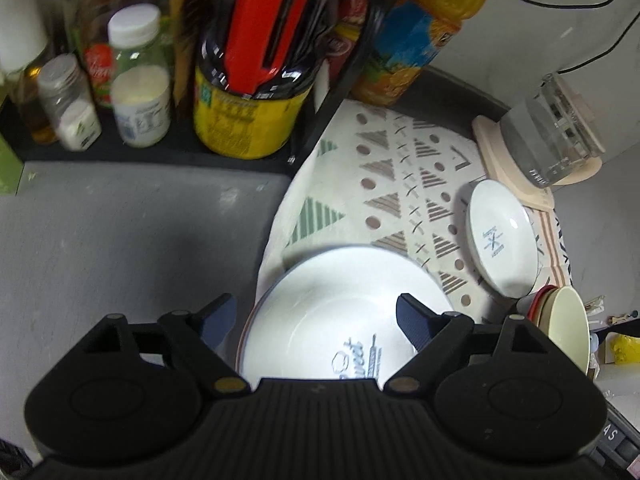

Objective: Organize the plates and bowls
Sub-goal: 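Open both tools and withdraw from the 'Sweet' plate, then reach both tools to the small 'BAKERY' plate and grasp its rim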

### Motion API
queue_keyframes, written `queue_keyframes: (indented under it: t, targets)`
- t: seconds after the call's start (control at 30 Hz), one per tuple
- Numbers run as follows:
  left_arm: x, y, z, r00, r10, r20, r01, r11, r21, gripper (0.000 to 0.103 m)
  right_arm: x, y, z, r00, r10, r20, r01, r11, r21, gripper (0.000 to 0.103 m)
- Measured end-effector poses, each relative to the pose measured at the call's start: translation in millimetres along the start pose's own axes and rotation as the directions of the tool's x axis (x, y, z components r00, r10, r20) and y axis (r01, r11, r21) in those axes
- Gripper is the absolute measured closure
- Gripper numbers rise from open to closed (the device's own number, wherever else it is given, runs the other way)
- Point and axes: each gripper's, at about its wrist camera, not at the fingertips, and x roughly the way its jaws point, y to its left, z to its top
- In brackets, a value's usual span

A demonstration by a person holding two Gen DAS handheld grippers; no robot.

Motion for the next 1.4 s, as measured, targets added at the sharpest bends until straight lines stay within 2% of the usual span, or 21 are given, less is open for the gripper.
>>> queue_keyframes:
  t: [0.1,0.2,0.37,0.57,0.7,0.8,0.9,1.0,1.1,1.2,1.33,1.4]
  targets:
    - [-1,-5,5,1.000,-0.010,0.015,0.009,1.000,0.004,0.011,-5,2,6,1.000,-0.005,0.023,0.005,1.000,-0.005,0.000]
    - [-1,-12,10,0.999,-0.032,0.040,0.031,0.999,0.017,0.000,-11,2,13,0.999,-0.006,0.054,0.006,1.000,-0.013,0.000]
    - [5,-20,18,0.997,-0.069,0.046,0.070,0.997,-0.014,0.000,-13,-3,28,0.995,-0.013,0.098,0.014,1.000,-0.009,0.000]
    - [13,-33,28,0.994,-0.075,0.078,0.078,0.997,-0.026,0.000,-12,-12,52,0.990,-0.011,0.144,0.013,1.000,-0.014,0.000]
    - [22,-48,35,0.996,-0.062,0.071,0.064,0.998,-0.022,0.000,-5,-24,66,0.991,-0.009,0.133,0.011,1.000,-0.017,0.000]
    - [32,-59,40,0.994,-0.089,0.058,0.091,0.995,-0.030,0.000,-2,-35,75,0.991,-0.014,0.135,0.015,1.000,-0.005,0.000]
    - [45,-74,45,0.996,-0.077,0.033,0.077,0.997,-0.001,0.000,2,-49,85,0.989,-0.040,0.139,0.040,0.999,0.003,0.000]
    - [56,-90,48,0.996,-0.086,0.021,0.086,0.996,0.004,0.000,8,-65,94,0.993,-0.029,0.118,0.026,0.999,0.032,0.000]
    - [70,-107,51,0.997,-0.073,-0.028,0.074,0.997,0.034,0.000,15,-80,101,0.996,-0.032,0.087,0.029,0.999,0.040,0.000]
    - [82,-122,52,0.994,-0.094,-0.056,0.096,0.994,0.044,0.000,23,-97,107,0.998,-0.022,0.056,0.018,0.996,0.083,0.000]
    - [96,-140,53,0.995,-0.069,-0.069,0.074,0.995,0.071,0.000,35,-118,113,1.000,-0.017,0.022,0.014,0.992,0.128,0.000]
    - [102,-148,55,0.991,-0.103,-0.080,0.109,0.992,0.068,0.000,41,-126,116,1.000,-0.016,0.011,0.015,0.990,0.138,0.000]
